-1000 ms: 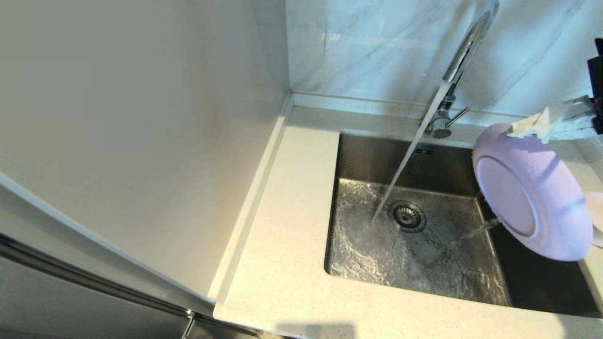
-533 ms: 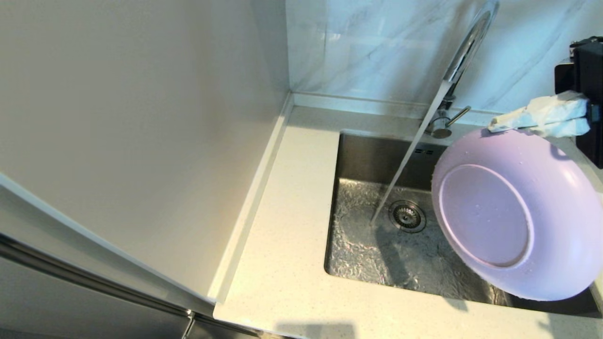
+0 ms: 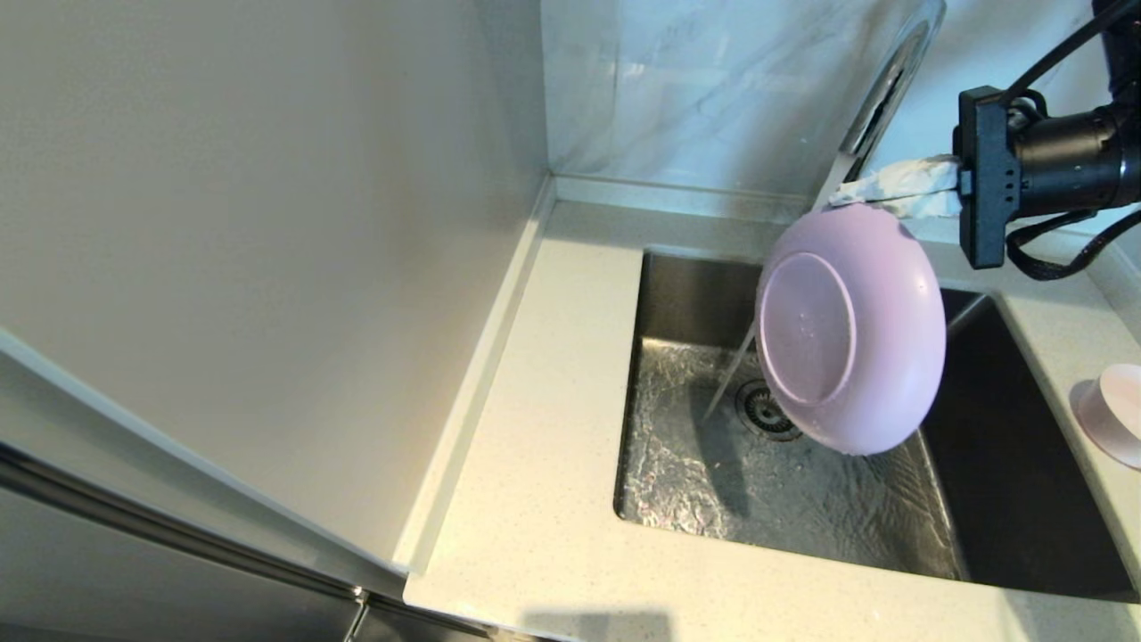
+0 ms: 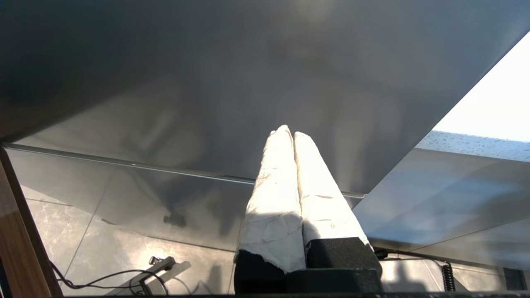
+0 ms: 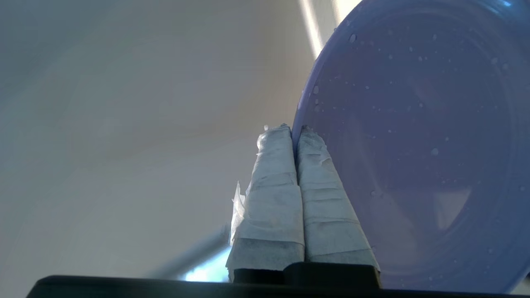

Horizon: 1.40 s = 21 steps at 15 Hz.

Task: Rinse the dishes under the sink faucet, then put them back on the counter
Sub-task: Rinse the plate

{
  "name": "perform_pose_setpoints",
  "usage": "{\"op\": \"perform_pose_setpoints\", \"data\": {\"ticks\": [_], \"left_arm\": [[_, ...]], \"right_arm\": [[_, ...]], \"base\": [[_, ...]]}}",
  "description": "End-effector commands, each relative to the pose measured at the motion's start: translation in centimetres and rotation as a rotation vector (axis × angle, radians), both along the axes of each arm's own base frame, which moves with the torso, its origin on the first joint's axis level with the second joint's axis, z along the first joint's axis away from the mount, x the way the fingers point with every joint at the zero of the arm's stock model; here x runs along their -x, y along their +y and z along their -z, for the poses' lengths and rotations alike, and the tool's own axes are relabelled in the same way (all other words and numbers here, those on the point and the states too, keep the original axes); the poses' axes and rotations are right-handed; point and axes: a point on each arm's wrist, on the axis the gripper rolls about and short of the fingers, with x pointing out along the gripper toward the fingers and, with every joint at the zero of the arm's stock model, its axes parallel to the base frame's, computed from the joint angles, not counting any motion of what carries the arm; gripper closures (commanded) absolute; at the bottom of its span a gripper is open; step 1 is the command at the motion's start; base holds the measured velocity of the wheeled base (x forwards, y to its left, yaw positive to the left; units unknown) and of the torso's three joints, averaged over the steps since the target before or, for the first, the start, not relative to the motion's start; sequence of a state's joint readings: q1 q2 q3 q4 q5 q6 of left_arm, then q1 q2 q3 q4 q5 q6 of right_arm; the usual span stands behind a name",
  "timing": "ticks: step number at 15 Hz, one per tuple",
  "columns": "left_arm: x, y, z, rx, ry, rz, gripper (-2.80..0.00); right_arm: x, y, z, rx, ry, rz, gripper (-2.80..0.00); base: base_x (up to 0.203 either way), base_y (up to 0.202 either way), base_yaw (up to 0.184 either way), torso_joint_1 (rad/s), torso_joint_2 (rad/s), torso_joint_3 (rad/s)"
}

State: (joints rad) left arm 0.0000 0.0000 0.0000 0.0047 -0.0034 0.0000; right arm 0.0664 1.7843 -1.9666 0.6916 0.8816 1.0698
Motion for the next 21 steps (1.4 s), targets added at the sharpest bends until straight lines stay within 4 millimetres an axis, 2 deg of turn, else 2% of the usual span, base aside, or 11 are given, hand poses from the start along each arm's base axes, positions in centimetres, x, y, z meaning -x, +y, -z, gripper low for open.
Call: {"op": "perform_pose_setpoints", "data": {"ticks": [1, 7, 11, 17, 20, 21], "left_arm": [[0.0, 0.0, 0.0, 0.000, 0.000, 0.000, 0.00], [0.0, 0.0, 0.0, 0.000, 0.000, 0.000, 0.00], [0.0, 0.0, 0.0, 0.000, 0.000, 0.000, 0.00], [0.0, 0.0, 0.0, 0.000, 0.000, 0.001, 0.00], [0.0, 0.0, 0.0, 0.000, 0.000, 0.000, 0.00], [0.0, 0.0, 0.0, 0.000, 0.000, 0.000, 0.00]], "right_arm": [[-1.5, -0.3, 0.8, 0.012, 0.010, 0.058, 0.00], [-2.1, -3.1, 0.2, 0.013, -0.068, 0.148, 0.00], [-2.8, -3.5, 0.2, 0.019, -0.102, 0.189, 0.00], [-3.3, -4.7, 0.2, -0.062, -0.011, 0.308, 0.00], [-2.8, -4.9, -0.4, -0.090, -0.014, 0.325, 0.00], [-2.4, -5.6, -0.6, -0.080, -0.033, 0.342, 0.00]], "base": [[0.000, 0.000, 0.000, 0.000, 0.00, 0.000], [0.000, 0.000, 0.000, 0.000, 0.00, 0.000], [0.000, 0.000, 0.000, 0.000, 0.00, 0.000], [0.000, 0.000, 0.000, 0.000, 0.00, 0.000], [0.000, 0.000, 0.000, 0.000, 0.00, 0.000], [0.000, 0.000, 0.000, 0.000, 0.00, 0.000]]}}
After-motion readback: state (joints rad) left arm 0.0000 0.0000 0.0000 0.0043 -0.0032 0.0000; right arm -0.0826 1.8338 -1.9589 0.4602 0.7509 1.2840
